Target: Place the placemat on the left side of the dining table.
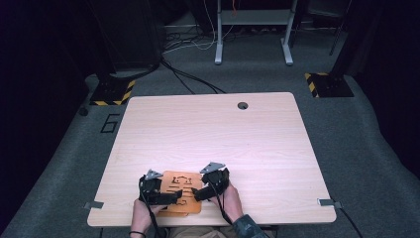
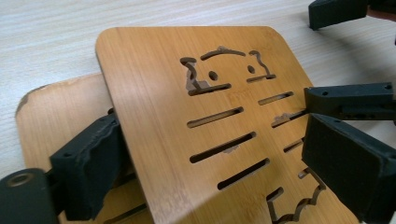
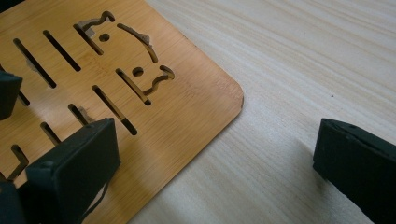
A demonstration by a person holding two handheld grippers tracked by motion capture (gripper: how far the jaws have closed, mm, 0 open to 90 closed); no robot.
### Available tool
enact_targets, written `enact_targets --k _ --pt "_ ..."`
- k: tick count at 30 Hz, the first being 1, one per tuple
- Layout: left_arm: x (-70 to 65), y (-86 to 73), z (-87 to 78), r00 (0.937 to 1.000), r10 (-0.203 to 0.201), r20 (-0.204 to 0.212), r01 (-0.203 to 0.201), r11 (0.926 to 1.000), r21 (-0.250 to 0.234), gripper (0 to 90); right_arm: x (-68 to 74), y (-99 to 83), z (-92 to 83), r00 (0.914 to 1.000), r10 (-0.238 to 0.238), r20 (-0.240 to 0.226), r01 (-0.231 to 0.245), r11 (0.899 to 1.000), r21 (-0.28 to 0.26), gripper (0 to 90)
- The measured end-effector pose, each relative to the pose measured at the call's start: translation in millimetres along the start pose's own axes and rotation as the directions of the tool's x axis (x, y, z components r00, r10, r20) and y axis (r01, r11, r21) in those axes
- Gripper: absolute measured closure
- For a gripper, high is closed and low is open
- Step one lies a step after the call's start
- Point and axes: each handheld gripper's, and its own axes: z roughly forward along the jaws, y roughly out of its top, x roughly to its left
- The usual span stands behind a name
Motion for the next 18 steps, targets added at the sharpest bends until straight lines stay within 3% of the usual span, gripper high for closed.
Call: enact_targets --k 8,18 --pt "1.3 1.1 -5.6 0.9996 -0.021 0.02 0.021 0.9996 -0.017 14.5 -1.6 -0.2 -0.1 1.0 -0.002 -0.002 0.002 1.0 -0.006 0.0" --pt "-2.1 6.0 -15.0 0.9991 -0.023 0.037 0.025 0.9983 -0.053 20.2 -3.8 -0.8 -2.0 0.9994 0.033 -0.011 -0.033 0.999 -0.009 0.0"
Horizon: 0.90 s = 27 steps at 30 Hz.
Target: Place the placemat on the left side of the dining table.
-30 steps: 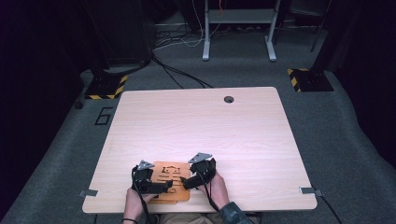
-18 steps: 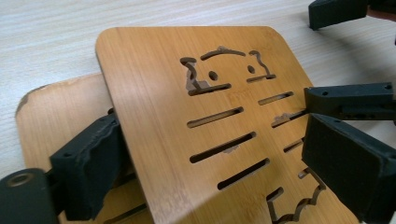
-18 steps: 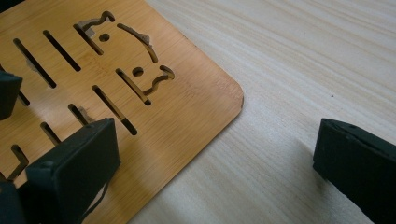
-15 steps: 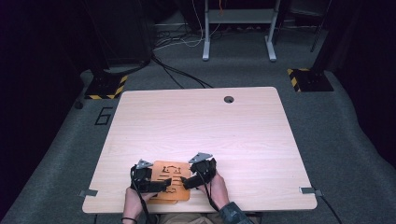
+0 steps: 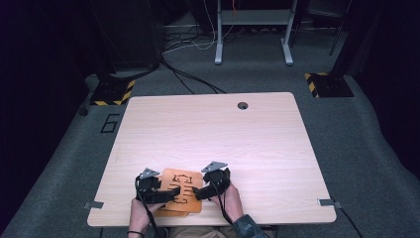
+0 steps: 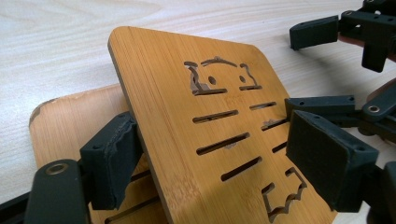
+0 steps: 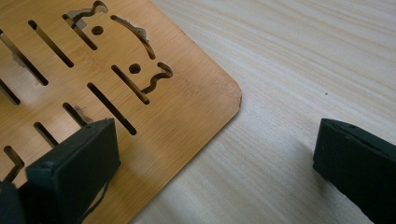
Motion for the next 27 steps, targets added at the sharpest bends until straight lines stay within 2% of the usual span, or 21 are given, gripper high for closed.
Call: enact_targets --k 7,25,27 --pt "-4.5 2.5 -5.2 1.0 0.002 -0.008 -0.002 0.9999 -0.014 23.1 -1.6 -0.2 -0.6 0.9999 0.012 -0.008 -0.012 1.0 -0.006 0.0" --pt "-15.2 11.4 -17.8 0.9998 0.02 0.002 -0.02 0.9989 -0.043 32.8 -7.2 -1.0 -2.3 0.9989 0.041 -0.024 -0.042 0.999 -0.024 0.0" --pt "-16.7 12.0 -18.2 0.9998 0.017 0.013 -0.017 0.999 -0.043 34.4 -8.1 -1.1 -2.6 0.9988 0.043 -0.023 -0.043 0.999 -0.025 0.0"
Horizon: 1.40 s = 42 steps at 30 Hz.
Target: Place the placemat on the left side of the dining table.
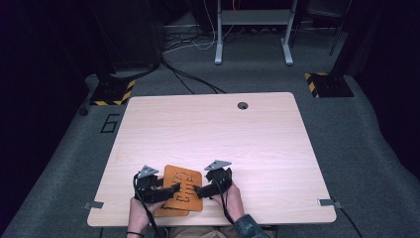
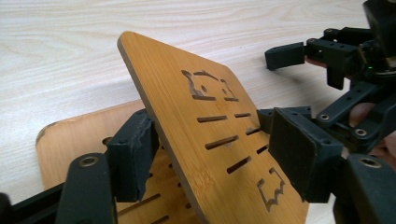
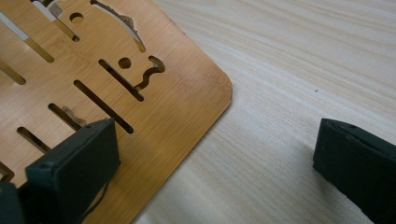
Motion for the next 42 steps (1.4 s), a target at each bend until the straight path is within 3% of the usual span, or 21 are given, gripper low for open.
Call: enact_targets --k 14,28,29,31,37,42 --pt "-11.6 6.4 -4.8 0.9997 0.024 0.008 -0.023 0.9993 -0.03 44.1 -3.9 -1.2 -2.4 0.9993 0.037 -0.003 -0.037 0.999 -0.01 0.0" --pt "-27.9 8.5 2.7 0.9967 0.068 0.045 -0.067 0.9977 -0.008 63.9 -8.8 -3.2 -5.7 0.9975 0.07 0.007 -0.07 0.997 -0.025 0.0" --pt "-28.8 8.7 3.6 0.9964 0.067 0.052 -0.067 0.9977 -0.01 65.5 -8.6 -3.3 -6.1 0.9972 0.073 0.015 -0.072 0.997 -0.022 0.4" --pt "-30.1 10.1 3.2 0.9963 0.075 0.042 -0.074 0.9972 -0.012 66.4 -4.3 -3.7 -4.7 0.9956 0.022 0.091 -0.022 1.0 0.001 0.5" --pt "-31.5 12.9 5.0 0.9964 0.08 0.029 -0.079 0.9968 -0.015 72.5 -4.6 -4.6 -6.0 0.9954 0.027 0.092 -0.028 1.0 0.0 0.0" --pt "-31.1 14.6 8.0 0.9977 0.056 0.039 -0.054 0.9969 -0.057 79.5 -9.0 -6.0 -10.5 0.9934 0.066 0.094 -0.065 0.998 -0.014 0.0"
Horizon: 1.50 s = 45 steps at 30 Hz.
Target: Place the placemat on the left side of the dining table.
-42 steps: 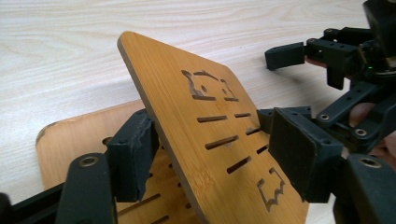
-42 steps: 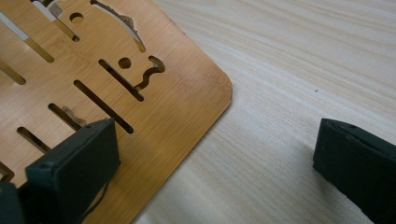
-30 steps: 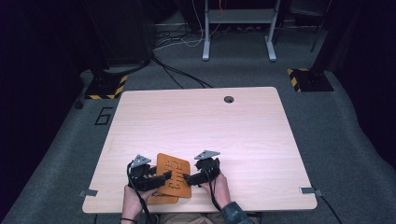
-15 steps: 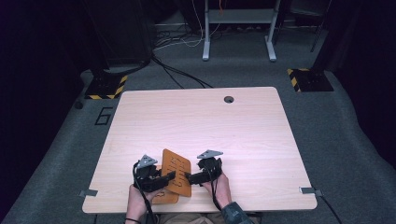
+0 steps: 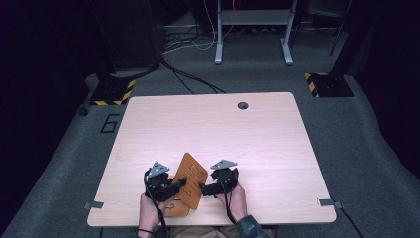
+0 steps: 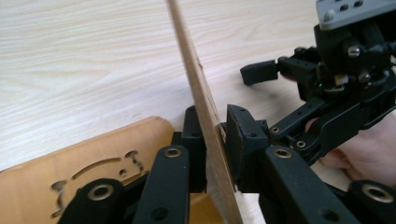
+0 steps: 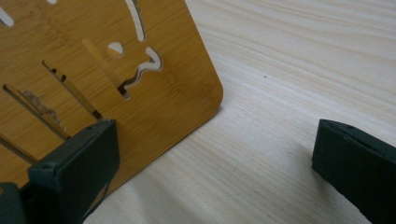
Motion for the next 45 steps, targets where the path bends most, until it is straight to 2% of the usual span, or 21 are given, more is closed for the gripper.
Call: enact_targets --k 3,7,10,13,15,23,30,39,45 --pt "-3.7 2.4 2.1 1.0 0.002 0.004 -0.002 1.0 -0.01 81.2 -2.6 -1.2 -4.4 0.9999 -0.008 0.012 0.009 1.0 -0.007 0.0" --pt "-7.9 6.4 3.1 0.9995 0.007 0.031 -0.006 0.9996 -0.028 84.8 -6.3 -0.5 -17.6 0.9996 -0.005 0.028 0.007 0.998 -0.06 0.7" --pt "-10.7 8.9 4.1 0.9993 0.009 0.035 -0.008 0.9994 -0.033 86.1 -11.1 0.5 -27.2 0.9993 -0.008 0.036 0.01 0.997 -0.073 0.8" --pt "-9.4 10.7 4.4 0.9977 -0.003 0.068 0.006 0.9992 -0.04 86.1 -16.5 -1.4 -35.7 0.9986 -0.008 0.053 0.013 0.996 -0.084 1.0" --pt "-9.4 11.9 3.9 0.998 -0.001 0.063 0.004 0.9991 -0.043 86.1 -22.3 -4.8 -41.5 0.9968 -0.016 0.079 0.023 0.996 -0.089 1.0" --pt "-5.5 15.9 -0.8 0.9986 -0.006 0.053 0.009 0.998 -0.062 86.1 -54.2 -24.4 -59.4 0.9909 0.013 0.134 -0.004 0.998 -0.066 1.0" --pt "-0.6 20.4 -6.5 0.9994 -0.006 0.034 0.009 0.997 -0.077 86.1 -79.7 -41.2 -72.9 0.9842 0.067 0.164 -0.057 0.996 -0.065 1.0" --pt "10.0 26.1 -14.0 0.9996 -0.028 0.0 0.028 0.9945 -0.101 86.1 -107.7 -60.2 -89.4 0.9652 0.106 0.239 -0.092 0.993 -0.068 1.5" --pt "18.7 30.2 -20.3 0.9987 -0.045 -0.023 0.041 0.9911 -0.126 86.1 -119.3 -64.7 -94.3 0.9583 0.097 0.269 -0.085 0.995 -0.055 2.0"
